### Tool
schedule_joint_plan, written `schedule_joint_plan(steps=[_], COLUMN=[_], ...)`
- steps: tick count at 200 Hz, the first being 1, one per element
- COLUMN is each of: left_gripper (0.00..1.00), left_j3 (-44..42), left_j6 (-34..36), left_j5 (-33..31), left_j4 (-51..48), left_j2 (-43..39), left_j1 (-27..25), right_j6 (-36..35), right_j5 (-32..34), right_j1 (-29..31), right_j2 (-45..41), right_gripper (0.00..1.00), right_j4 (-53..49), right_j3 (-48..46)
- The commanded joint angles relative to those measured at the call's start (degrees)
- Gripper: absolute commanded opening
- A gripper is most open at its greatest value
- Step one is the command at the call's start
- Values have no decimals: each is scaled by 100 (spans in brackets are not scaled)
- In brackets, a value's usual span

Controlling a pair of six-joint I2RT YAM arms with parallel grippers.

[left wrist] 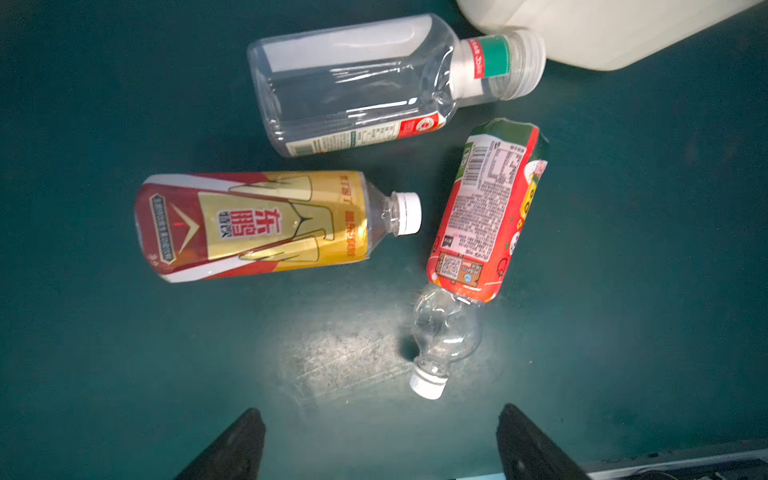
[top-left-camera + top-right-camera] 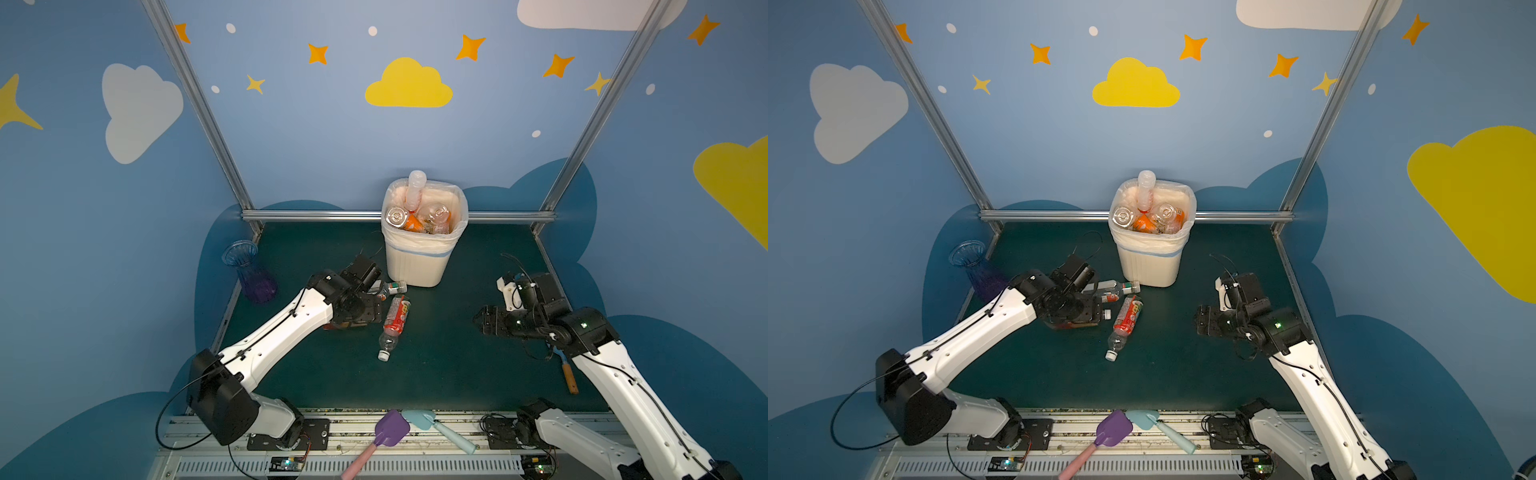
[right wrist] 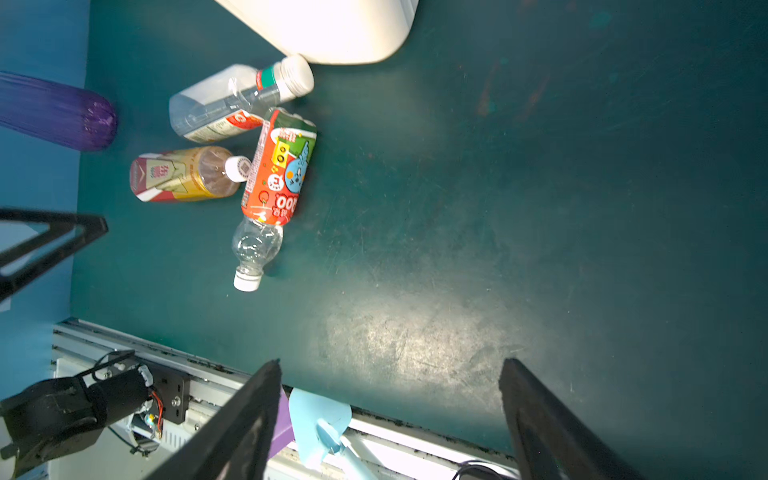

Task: Throw the plastic bottles in the bin
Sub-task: 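Withdraw the right gripper while the left gripper reaches toward the red-label bottle, then lower the left gripper onto the red-label juice bottle and close it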

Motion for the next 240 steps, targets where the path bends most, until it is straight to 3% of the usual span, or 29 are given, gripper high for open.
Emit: schedule_joint_plan(steps=[1, 43, 134, 240], left_gripper=[87, 84, 86, 79], left_j3=[250, 539, 2022, 2443], left_j6=[231, 409, 901, 1028], left_j5=[-4, 147, 360, 666], left_j4=[172, 403, -13, 26], left_j2=[351, 1108, 3033, 3797], left_j1=[-20, -117, -236, -288], right_j6=[230, 397, 345, 220], right_j5=[-284, -351, -384, -158], right_j1=[6, 94, 186, 177], right_j2=[-124, -194, -10, -133], right_gripper=[80, 80, 80, 80], right_j4=[-94, -57, 5, -206], right_j3=[-110, -258, -105, -69])
